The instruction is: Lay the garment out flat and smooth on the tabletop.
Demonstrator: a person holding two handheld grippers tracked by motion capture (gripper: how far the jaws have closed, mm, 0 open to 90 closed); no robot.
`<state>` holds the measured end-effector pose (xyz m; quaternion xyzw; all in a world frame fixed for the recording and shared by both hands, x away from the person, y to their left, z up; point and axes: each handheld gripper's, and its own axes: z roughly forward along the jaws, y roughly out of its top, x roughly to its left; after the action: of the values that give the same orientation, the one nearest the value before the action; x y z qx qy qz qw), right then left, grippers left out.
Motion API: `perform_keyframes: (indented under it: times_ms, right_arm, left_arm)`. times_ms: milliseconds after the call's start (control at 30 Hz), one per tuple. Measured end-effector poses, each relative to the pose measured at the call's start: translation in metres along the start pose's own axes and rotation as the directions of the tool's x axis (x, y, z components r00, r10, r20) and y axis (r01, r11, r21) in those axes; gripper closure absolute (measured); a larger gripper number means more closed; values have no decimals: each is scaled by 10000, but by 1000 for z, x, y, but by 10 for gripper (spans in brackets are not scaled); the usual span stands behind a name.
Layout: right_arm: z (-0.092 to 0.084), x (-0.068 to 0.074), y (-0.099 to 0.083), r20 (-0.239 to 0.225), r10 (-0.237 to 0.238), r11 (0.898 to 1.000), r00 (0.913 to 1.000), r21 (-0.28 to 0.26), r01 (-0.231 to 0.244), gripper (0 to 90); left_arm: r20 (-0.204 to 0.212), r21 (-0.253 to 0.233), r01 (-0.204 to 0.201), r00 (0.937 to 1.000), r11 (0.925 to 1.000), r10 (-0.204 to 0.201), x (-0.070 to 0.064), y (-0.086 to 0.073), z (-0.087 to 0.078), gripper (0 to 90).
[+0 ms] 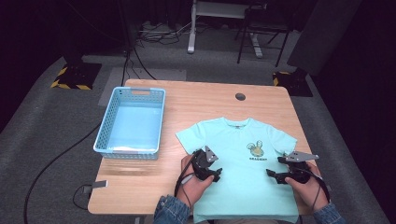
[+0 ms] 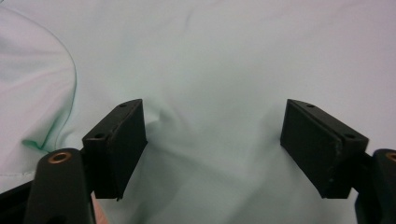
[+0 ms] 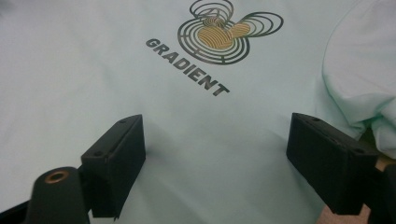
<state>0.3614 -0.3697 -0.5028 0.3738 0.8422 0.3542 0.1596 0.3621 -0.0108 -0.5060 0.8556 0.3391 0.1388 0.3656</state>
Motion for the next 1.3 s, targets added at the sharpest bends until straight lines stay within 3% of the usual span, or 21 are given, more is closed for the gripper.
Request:
perform_keyframes:
  times_ms: [200, 967, 1300]
  right_arm:
    - [9, -8, 5, 29, -13, 9996, 10000, -278, 14, 166]
    - [40, -41, 35, -160, -226, 9995, 9996, -237, 222, 145]
    - [54, -57, 49, -176, -220, 9995, 9996, -216, 217, 143]
  left_arm:
    - [-68, 2, 76, 9999, 10000, -76, 13, 6, 6, 201]
    - [-160, 9, 149, 9998, 9999, -149, 52, 26, 25, 192]
    - [3, 38, -2, 10000, 10000, 2, 68, 34, 33, 191]
